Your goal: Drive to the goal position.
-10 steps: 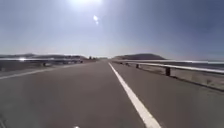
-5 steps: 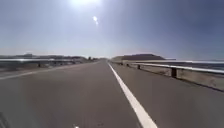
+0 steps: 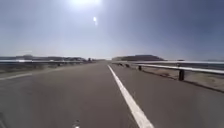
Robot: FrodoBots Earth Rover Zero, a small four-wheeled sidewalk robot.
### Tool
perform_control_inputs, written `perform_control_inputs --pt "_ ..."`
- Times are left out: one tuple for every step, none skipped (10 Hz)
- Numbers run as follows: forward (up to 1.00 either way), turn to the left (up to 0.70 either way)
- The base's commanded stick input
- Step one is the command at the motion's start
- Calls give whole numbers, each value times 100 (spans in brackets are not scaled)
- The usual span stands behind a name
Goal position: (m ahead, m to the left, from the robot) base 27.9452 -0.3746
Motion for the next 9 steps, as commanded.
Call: perform_control_inputs --pt "100 0" --pt "100 0" --pt "100 0" --pt "100 0" --pt "100 0" --pt "100 0" --pt "100 0" --pt "100 0" --pt "100 0"
